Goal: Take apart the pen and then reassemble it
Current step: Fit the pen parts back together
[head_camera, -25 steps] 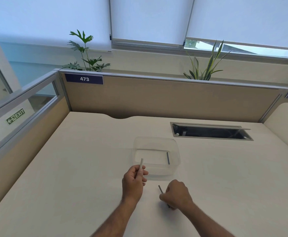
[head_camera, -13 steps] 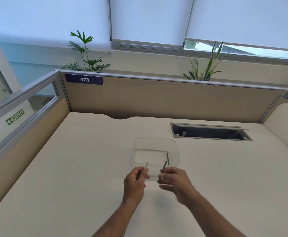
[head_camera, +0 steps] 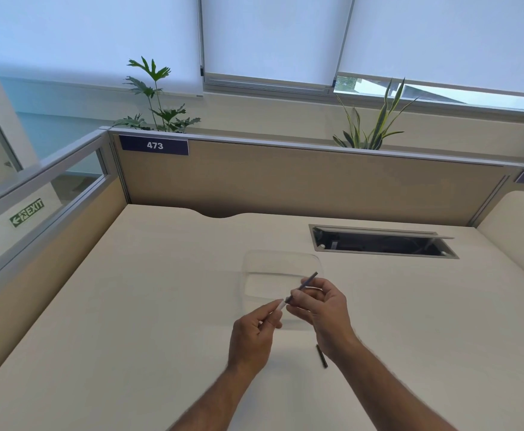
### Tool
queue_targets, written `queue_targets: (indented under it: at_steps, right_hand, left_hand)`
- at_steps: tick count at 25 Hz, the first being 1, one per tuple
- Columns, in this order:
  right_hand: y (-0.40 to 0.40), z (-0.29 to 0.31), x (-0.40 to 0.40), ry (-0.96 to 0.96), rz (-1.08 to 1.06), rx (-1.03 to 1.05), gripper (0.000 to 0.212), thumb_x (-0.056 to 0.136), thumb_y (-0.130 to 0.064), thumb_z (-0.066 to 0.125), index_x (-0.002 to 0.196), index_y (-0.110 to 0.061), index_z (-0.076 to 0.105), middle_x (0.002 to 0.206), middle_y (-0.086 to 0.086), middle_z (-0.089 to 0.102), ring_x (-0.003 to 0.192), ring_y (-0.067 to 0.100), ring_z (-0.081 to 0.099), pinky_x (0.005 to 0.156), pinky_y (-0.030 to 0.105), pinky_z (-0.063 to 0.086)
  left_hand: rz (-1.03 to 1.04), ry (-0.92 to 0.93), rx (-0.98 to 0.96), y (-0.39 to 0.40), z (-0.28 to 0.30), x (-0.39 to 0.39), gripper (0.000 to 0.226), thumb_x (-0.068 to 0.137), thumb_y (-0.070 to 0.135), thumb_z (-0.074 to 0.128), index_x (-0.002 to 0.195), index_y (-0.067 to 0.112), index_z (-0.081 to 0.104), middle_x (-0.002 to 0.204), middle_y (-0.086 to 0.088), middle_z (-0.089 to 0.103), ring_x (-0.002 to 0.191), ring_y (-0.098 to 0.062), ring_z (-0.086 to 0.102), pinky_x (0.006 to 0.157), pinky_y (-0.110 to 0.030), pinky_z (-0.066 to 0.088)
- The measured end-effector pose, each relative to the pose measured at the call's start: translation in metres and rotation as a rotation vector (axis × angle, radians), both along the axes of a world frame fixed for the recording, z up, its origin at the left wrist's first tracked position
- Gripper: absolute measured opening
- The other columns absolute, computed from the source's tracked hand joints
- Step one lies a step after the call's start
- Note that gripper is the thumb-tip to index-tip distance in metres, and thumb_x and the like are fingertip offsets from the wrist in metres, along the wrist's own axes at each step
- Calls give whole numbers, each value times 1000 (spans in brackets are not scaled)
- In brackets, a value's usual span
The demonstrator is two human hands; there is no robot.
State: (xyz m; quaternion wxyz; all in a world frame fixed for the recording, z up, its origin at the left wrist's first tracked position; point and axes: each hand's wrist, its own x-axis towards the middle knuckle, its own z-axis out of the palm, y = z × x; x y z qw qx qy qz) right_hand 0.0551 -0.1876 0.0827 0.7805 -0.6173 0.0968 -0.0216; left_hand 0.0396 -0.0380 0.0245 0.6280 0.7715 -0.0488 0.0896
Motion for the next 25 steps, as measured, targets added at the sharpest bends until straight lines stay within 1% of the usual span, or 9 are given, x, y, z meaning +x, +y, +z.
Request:
queue_targets:
  at_steps: [3, 9, 12, 15, 17, 20, 22, 24, 25]
  right_hand:
    - [1, -4, -1, -13, 11, -6, 24, 83, 3, 73, 104, -4, 63, 91, 27, 72, 85, 38, 74, 69, 37, 62]
    - [1, -5, -1, -7, 34, -67, 20, 81, 0, 75, 98, -5, 66, 88, 22, 73, 83, 34, 75, 68, 36, 63]
    - [1, -6, -3, 24, 58, -128, 12, 83, -6, 76, 94, -6, 71, 88, 18, 76, 84, 30, 75, 69, 37, 63]
    - [3, -8, -6, 47, 71, -142, 5, 84, -14, 76, 85, -9, 76, 85, 16, 76, 81, 26, 75, 67, 35, 62]
    - [4, -9, -8, 55, 85, -183, 6, 83, -15, 76, 82, -10, 78, 82, 13, 76, 78, 23, 74, 65, 33, 60]
    - [6, -10, -11, 32, 124, -305, 3, 81, -19, 78, 82, -16, 80, 80, 7, 78, 78, 18, 74, 63, 30, 59]
    - [5, -10, -13, 12, 129, -348, 12, 75, -24, 83, 86, -18, 80, 81, 5, 79, 78, 18, 75, 61, 30, 60]
    - [2, -12, -13, 25, 104, -357, 23, 69, -26, 85, 90, -19, 78, 82, 6, 78, 78, 19, 75, 60, 30, 60]
    - [-2, -14, -13, 39, 89, -372, 24, 68, -25, 85, 90, -19, 78, 81, 6, 77, 77, 19, 75, 59, 30, 60]
  left_hand:
    - [-7, -12, 26, 1, 2, -1, 30, 93, 33, 63, 105, 60, 63, 84, 22, 75, 78, -6, 70, 68, -29, 60]
    - [-2, -19, 25, 1, 2, 0, 30, 93, 30, 64, 104, 59, 65, 81, 18, 75, 76, -7, 70, 68, -34, 60]
    - [9, 0, 4, 0, 1, 0, 26, 93, 29, 65, 101, 53, 69, 78, 13, 75, 75, -8, 70, 70, -38, 60]
    - [15, 11, -7, -1, 0, 1, 17, 93, 28, 64, 97, 42, 72, 81, 14, 75, 75, -9, 71, 70, -43, 60]
    - [10, 7, -4, -1, -1, 1, 13, 93, 27, 64, 97, 37, 73, 83, 15, 75, 76, -9, 71, 69, -41, 60]
    - [-3, 6, -18, 0, 0, 1, 11, 94, 32, 63, 98, 34, 73, 85, 16, 76, 78, -8, 71, 70, -38, 60]
    - [4, 5, -25, 1, 1, 0, 10, 93, 35, 63, 97, 35, 72, 83, 17, 75, 79, -6, 71, 66, -31, 59]
    - [23, 20, -44, 2, 1, 0, 10, 93, 31, 64, 95, 36, 72, 81, 17, 75, 78, -4, 70, 62, -23, 54]
    - [29, 28, -50, 3, 1, 0, 12, 93, 27, 64, 94, 37, 71, 81, 17, 74, 78, -4, 69, 62, -22, 53]
